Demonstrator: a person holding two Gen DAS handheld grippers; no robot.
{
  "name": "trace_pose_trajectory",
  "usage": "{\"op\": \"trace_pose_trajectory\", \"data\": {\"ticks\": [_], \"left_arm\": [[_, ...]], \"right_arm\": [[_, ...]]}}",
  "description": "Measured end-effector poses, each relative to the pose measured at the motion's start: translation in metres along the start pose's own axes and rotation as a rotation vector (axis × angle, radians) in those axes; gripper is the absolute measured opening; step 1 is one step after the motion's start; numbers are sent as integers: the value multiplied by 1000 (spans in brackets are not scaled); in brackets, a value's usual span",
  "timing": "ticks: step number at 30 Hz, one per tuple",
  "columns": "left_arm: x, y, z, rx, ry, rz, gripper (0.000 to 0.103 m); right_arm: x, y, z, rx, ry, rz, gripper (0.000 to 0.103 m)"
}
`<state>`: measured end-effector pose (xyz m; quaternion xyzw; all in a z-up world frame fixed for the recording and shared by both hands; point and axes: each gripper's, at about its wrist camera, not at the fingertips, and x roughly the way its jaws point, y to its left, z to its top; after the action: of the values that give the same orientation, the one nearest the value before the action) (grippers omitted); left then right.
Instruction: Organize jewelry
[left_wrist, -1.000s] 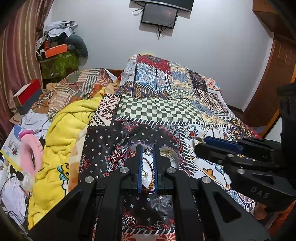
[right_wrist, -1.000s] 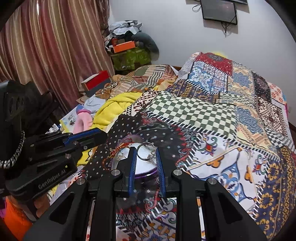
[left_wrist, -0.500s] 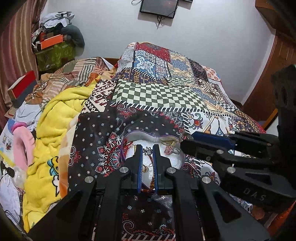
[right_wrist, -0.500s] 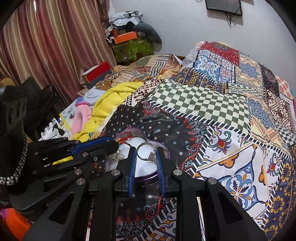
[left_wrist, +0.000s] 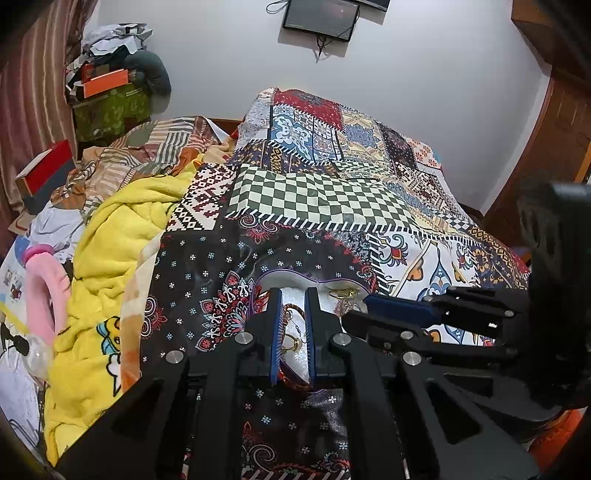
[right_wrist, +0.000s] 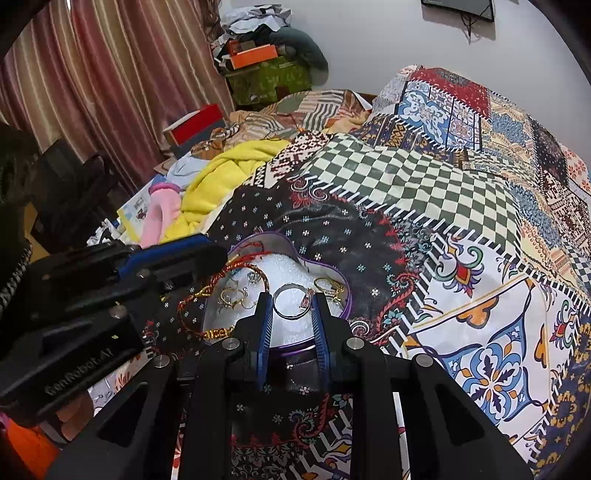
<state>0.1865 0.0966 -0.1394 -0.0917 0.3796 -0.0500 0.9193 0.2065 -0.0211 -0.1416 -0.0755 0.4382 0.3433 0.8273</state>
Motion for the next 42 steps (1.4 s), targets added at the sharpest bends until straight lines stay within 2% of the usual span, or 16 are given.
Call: {"op": "trace_pose_trajectory", "data": {"ticks": [9, 15, 20, 27, 33, 36, 37, 38, 39, 40, 41, 42], "left_arm": [[-14, -1, 3, -1, -19, 12, 9], [-39, -12, 9, 18, -64, 20, 9], [-78, -28, 15, 46, -147, 32, 9], [-155, -54, 20, 80, -316, 46, 9], [-224, -76, 15, 100, -485, 60, 20], [-248, -84, 8, 103, -547, 80, 26], [-255, -86, 6, 102, -563, 87, 31], [-261, -88, 3, 100, -582, 95, 36], [-267, -89, 0, 98, -597, 103, 39], [-270, -90, -2, 96, -607, 110, 43], [-275, -90, -5, 94, -617, 117, 44], [-278, -90, -7, 91, -621, 119, 45]], "right_arm": [[-2, 1, -1, 19, 40, 35, 19], [-31, 1, 4, 38, -27, 22, 20], [-84, 8, 10, 32, -155, -22, 19], [-182, 31, 6, 10, -409, -57, 20], [-245, 61, -10, -33, -594, -96, 19], [-265, 74, -19, -53, -652, -120, 20], [-269, 77, -21, -57, -665, -125, 20], [-273, 81, -23, -59, -676, -130, 25], [-276, 82, -26, -58, -685, -136, 36], [-279, 84, -29, -55, -699, -149, 42], [-281, 85, -31, -52, -707, -158, 54], [-282, 86, -35, -49, -722, -173, 61]]}}
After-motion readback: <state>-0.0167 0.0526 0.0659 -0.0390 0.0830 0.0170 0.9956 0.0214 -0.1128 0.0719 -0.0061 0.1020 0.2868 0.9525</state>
